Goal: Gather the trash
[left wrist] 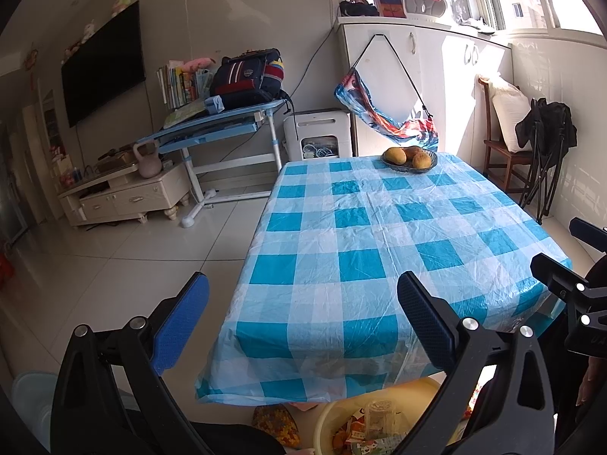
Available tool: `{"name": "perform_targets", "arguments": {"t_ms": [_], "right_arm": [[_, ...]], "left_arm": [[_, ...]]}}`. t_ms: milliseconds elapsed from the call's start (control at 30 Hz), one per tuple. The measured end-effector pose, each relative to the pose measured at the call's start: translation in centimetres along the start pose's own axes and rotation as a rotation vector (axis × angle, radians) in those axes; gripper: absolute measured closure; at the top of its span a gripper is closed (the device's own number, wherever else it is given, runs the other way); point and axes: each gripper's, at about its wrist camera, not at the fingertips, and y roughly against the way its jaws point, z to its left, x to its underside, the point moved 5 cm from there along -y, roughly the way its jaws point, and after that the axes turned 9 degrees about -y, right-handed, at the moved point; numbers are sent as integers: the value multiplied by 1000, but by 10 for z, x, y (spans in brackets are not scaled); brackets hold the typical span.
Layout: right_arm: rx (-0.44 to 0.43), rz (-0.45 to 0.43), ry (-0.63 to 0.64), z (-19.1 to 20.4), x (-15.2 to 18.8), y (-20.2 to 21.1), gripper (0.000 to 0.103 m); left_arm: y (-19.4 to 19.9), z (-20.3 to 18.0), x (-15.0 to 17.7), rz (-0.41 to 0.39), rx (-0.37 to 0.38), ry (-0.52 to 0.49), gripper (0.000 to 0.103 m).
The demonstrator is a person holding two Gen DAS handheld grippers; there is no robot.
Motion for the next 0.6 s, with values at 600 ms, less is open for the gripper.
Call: {"name": "perform_targets", "arguments": {"t_ms": [600], "right_arm": [[3,5,26,3,-2,0,9]], "left_arm": [[-2,6,2,15,34,52,7]]}}
